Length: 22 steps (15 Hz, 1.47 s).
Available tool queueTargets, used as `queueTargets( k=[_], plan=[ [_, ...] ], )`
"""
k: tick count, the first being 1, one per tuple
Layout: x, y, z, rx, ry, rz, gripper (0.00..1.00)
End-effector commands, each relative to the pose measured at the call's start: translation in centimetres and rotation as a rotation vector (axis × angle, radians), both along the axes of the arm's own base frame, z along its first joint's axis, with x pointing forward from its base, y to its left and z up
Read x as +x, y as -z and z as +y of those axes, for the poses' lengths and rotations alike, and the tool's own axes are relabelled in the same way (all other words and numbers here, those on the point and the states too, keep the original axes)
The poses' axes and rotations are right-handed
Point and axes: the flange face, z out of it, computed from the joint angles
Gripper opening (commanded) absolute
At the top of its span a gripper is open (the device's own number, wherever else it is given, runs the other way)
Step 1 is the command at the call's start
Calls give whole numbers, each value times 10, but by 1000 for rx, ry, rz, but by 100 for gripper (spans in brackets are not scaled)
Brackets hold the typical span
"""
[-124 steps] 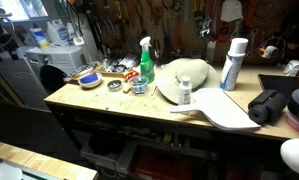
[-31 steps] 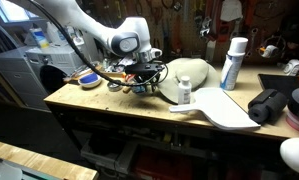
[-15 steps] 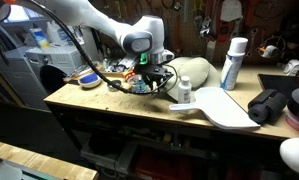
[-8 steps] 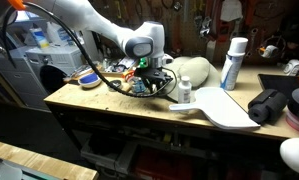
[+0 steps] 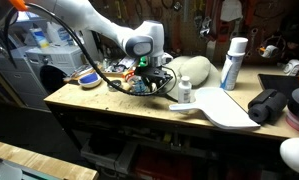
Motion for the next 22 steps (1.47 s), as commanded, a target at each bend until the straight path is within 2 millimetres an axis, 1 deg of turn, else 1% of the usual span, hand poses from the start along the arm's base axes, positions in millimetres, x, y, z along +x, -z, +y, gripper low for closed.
queueTargets(
  k=[1,4,5,6,7,8,9,10,11,13,14,15,16,18,21,22],
  plan=[
    [5,7,3,30,3,-2,36],
    [7,13,9,38,-7,9,33],
    [8,15,10,37,-9,10,34],
    [8,17,11,38,-10,11,32],
    [9,19,11,39,-8,12,32],
    [9,20,10,39,-7,12,27],
    [9,21,10,33,-5,15,26],
    [8,22,10,32,-6,15,16],
    [8,22,9,30,-6,16,15],
    [8,19,9,22,-8,14,3],
    [8,17,9,18,-11,12,10],
    [7,15,9,13,-12,13,11],
    [6,11,9,4,-17,19,11],
    [-1,-5,9,-20,-44,39,11],
    [-29,-42,5,-77,-127,135,10],
    [-42,-55,4,-88,-166,182,10]
  ],
)
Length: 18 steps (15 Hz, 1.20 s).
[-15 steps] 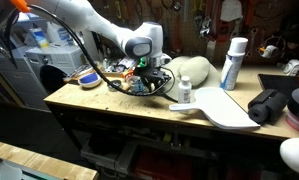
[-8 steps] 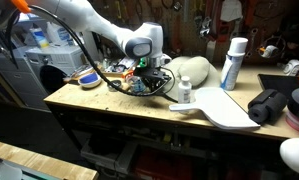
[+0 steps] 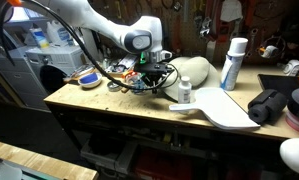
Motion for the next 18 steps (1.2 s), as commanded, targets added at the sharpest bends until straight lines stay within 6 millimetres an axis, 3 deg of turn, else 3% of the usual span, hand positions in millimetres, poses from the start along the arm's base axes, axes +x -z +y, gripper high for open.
queueTargets(
  k=[1,5,7,10,13,18],
  plan=[
    [-47,-46,2,-26,-128,142,10],
    [-85,-84,7,-42,-282,266,10],
    [-95,-102,18,-13,-393,235,10],
    [-91,-114,47,-28,-539,198,10],
    [-86,-125,77,-147,-634,311,10],
    [-65,-136,153,-421,-758,347,10]
  ],
)
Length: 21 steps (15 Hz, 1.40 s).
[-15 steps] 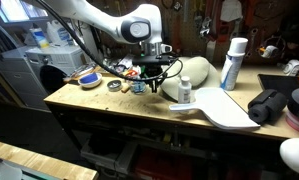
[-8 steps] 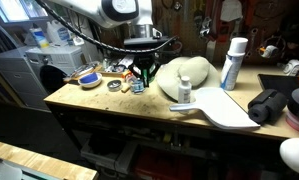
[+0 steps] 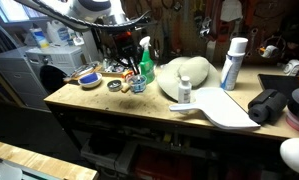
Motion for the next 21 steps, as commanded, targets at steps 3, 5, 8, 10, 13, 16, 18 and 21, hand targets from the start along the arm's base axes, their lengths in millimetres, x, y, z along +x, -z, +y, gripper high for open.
queueTargets(
  k=[3,5,8,10,13,16,18,21],
  plan=[
    [10,-5,43,-100,-116,-25,11],
    [8,-9,54,-100,-141,-46,11],
    [14,-6,65,-271,-212,26,8],
    [19,-2,72,-372,-242,75,8],
    [26,10,84,-515,-300,171,8],
    [30,27,94,-587,-392,279,9],
    [33,22,93,-547,-373,244,11],
    [36,30,98,-538,-398,264,8]
  ],
)
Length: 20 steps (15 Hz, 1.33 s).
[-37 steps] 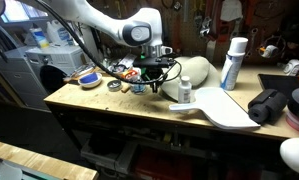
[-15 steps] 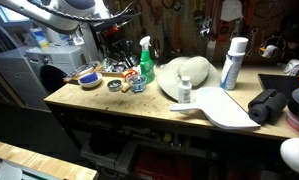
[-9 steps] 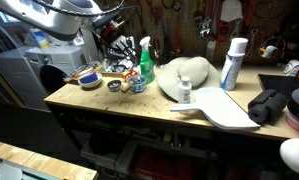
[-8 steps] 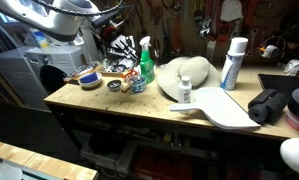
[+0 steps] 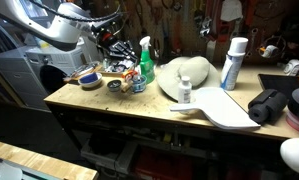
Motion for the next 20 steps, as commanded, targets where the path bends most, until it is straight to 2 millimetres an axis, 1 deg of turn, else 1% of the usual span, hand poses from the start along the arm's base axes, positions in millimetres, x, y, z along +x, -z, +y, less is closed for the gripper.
queueTargets(
  k=[1,5,8,13,20],
  plan=[
    [2,1,1,1,-10,-2,8],
    [8,1,1,7,-23,-8,8],
    [17,10,5,21,-54,-5,8],
    [38,23,14,25,-102,1,8],
    [60,45,10,21,-102,31,8]
  ],
)
